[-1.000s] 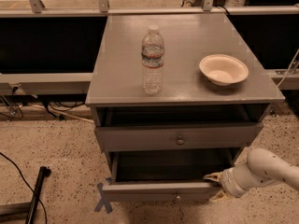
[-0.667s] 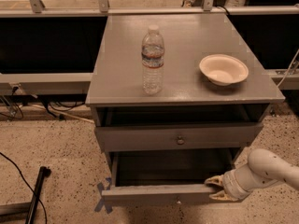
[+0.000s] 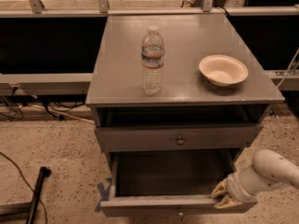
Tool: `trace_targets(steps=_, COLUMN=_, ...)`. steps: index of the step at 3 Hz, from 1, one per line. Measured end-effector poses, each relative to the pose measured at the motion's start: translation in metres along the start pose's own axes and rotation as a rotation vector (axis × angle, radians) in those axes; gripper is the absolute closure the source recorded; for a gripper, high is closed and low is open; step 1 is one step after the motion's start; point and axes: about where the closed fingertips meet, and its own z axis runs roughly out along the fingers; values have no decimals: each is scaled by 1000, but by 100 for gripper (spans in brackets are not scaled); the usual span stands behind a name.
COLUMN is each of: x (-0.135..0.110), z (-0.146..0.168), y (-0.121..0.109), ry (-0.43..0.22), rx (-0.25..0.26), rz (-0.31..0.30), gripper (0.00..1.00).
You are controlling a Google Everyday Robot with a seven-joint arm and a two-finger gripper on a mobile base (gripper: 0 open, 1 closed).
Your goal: Open middle drawer
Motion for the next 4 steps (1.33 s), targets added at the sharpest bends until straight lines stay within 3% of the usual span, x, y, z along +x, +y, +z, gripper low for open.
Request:
trace_targets(steps=1, x=0, z=0, y=0, ry=0, rx=0, rz=0, gripper=54)
trace_targets(steps=2, x=0, z=0, y=0, ry=0, rx=0, rz=0, gripper=49)
trace_targets(steps=3, x=-1, z=-1, y=0, ry=0, rx=0, rz=0, gripper=31)
trace_targets(steps=4, x=-28, z=-38, y=-6, ry=-4, rx=84, rz=-59, gripper=8)
